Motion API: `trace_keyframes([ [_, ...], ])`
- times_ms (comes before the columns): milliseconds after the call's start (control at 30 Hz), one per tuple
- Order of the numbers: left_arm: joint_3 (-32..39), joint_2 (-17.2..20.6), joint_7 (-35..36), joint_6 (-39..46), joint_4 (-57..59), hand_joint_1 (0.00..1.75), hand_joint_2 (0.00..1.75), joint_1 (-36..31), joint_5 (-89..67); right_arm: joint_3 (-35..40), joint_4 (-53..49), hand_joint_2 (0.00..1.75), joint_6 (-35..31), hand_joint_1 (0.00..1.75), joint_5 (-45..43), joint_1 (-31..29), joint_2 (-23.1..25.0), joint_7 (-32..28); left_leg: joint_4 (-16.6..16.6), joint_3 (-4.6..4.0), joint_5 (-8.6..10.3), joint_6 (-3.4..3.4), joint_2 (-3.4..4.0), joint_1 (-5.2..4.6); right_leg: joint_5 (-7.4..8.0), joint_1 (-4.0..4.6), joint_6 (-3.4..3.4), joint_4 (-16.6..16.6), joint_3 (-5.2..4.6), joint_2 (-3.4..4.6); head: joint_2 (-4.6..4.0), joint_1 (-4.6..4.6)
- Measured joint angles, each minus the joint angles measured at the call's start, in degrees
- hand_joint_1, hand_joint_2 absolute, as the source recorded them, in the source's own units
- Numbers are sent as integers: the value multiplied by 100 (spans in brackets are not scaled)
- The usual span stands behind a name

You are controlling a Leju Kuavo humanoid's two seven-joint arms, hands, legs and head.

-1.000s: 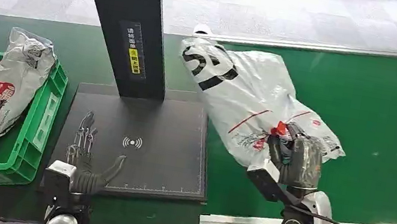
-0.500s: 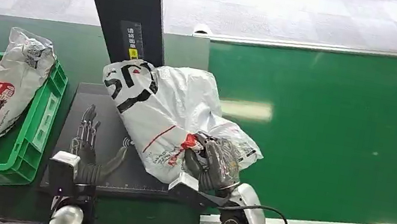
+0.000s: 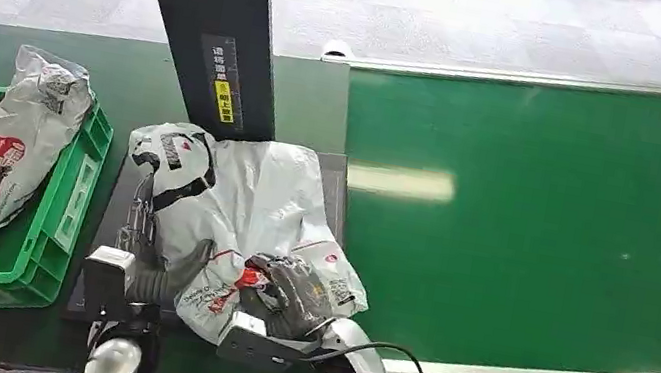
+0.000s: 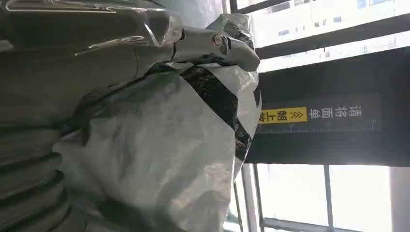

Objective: Moved the parcel from conveyor to table for the left to box.

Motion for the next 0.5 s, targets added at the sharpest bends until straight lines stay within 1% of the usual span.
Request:
trace_keyframes([
  [133, -2, 26, 2, 4, 22, 0, 175, -7, -59, 24, 159, 175, -87, 0, -177, -26, 20, 33, 0, 0, 0, 0, 0, 0, 0, 0, 0, 0, -1, 0, 0, 0],
  [267, 0, 68, 0, 118, 33, 0, 175, -40, -172, 2, 87, 175, -37, 0, -522, -43, -4, -15, 0, 1, 0, 0, 0, 0, 0, 0, 0, 0, -3, 0, 0, -2],
  [333, 4, 96, -26, 206, 20, 0, 175, -44, -306, -51, -75, 175, 136, 0, -875, 1, -39, -175, 0, 1, 0, 0, 0, 0, 0, 1, 0, 0, -2, 0, 0, -2],
  [433, 74, 179, -55, 319, -158, 0, 175, -44, -584, -271, -648, 175, 503, 0, -1819, 188, -144, -534, 0, 1, 0, 0, 0, 0, 0, 1, 0, 0, -2, 0, 0, 0],
  [500, 157, 234, -37, 324, -298, 0, 175, -50, -667, -422, -1003, 175, 612, 0, -2063, 280, -225, -564, 0, 1, 0, 0, 1, 0, 0, 0, 0, 0, -2, 1, 0, -2],
])
